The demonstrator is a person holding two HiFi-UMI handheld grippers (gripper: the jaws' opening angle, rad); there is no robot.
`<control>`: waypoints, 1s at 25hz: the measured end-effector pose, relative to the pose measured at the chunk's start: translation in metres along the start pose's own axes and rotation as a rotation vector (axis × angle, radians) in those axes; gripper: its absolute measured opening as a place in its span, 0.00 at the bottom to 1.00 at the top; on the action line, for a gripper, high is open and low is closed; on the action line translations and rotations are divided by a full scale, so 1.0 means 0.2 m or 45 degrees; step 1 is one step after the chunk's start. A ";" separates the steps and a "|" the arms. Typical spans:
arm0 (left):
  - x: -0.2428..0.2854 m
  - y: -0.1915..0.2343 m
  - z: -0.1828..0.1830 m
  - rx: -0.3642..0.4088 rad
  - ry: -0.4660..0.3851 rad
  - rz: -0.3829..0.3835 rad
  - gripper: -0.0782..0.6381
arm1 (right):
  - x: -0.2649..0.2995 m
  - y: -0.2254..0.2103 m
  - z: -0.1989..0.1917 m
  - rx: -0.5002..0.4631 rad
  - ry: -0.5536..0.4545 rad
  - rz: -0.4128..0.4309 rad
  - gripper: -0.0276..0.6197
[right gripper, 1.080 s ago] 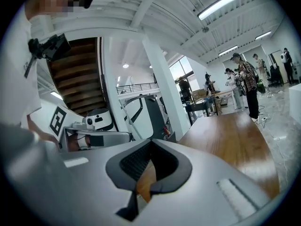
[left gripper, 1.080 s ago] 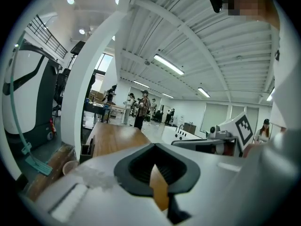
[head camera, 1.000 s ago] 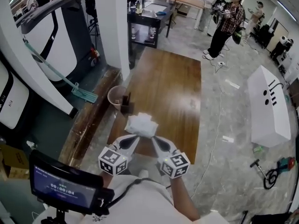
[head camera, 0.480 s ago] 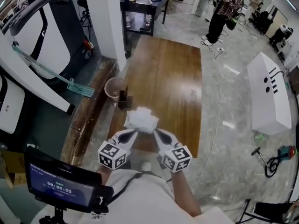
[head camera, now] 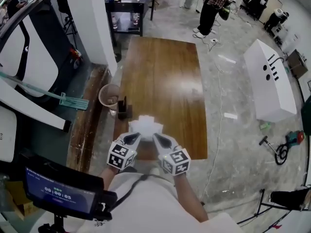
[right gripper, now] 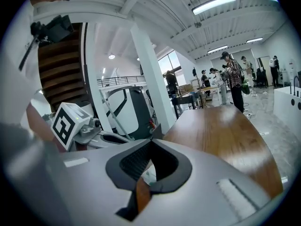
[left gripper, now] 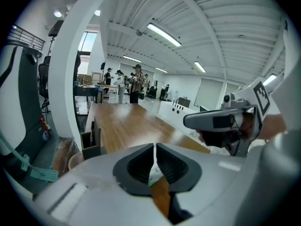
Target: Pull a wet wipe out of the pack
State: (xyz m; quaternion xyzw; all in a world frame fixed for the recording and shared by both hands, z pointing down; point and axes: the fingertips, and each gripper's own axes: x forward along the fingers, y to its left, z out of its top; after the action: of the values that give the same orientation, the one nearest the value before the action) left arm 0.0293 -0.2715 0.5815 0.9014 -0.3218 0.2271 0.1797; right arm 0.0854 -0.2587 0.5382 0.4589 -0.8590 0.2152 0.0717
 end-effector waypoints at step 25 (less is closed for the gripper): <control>0.39 0.22 -0.28 0.118 0.233 0.096 0.12 | 0.15 -0.19 -0.25 0.029 0.195 -0.183 0.06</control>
State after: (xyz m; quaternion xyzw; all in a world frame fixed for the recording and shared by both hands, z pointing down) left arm 0.0372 -0.3163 0.6778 0.8715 -0.3269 0.3297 0.1577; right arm 0.0963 -0.2788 0.6037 0.5023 -0.8134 0.2537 0.1472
